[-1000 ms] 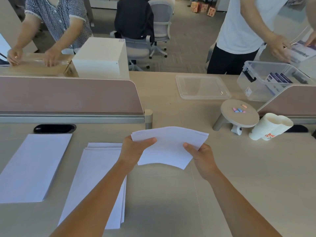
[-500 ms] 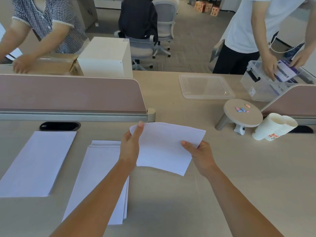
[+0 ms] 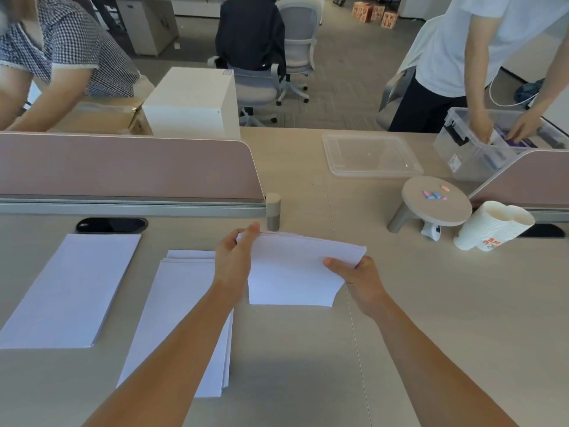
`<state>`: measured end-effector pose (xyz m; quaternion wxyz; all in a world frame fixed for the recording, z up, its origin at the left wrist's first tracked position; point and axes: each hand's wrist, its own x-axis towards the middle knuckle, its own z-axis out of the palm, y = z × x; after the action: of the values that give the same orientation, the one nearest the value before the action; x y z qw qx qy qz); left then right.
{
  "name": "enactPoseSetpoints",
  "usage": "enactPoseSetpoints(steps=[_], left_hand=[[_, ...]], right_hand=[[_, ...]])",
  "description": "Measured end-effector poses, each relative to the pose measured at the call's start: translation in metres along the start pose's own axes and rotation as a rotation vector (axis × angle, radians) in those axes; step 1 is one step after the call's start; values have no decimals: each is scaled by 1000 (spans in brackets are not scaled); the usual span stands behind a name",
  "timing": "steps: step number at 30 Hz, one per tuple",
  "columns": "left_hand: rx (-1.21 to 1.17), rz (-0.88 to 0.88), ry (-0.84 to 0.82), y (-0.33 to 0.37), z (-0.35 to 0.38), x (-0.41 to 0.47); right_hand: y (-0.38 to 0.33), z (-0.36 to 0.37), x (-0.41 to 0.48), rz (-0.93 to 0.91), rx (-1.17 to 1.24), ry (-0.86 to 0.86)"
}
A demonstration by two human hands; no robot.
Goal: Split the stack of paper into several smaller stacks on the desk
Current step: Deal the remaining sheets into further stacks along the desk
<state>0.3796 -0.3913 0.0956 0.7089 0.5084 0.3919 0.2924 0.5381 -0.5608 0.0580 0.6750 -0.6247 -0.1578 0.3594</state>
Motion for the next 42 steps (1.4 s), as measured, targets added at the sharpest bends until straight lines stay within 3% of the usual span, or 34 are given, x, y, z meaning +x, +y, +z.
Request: enactPoseSetpoints(steps=[18,27,32,36,42], left_hand=[[59,68,49,9,6,-5],[171,85,24,6,6,0],[197,102,-105,-1,-9,15],[384,30,-211,-23,-13,21],[525,-131,-141,-65,-4,34]], right_hand=[[0,7,-1,-54,11,-26],[21,2,5,28,-110,-6],[10,7,16,27,-83,45],[0,-1,36,84,-32,33],[40,-12,70,298,-104,144]])
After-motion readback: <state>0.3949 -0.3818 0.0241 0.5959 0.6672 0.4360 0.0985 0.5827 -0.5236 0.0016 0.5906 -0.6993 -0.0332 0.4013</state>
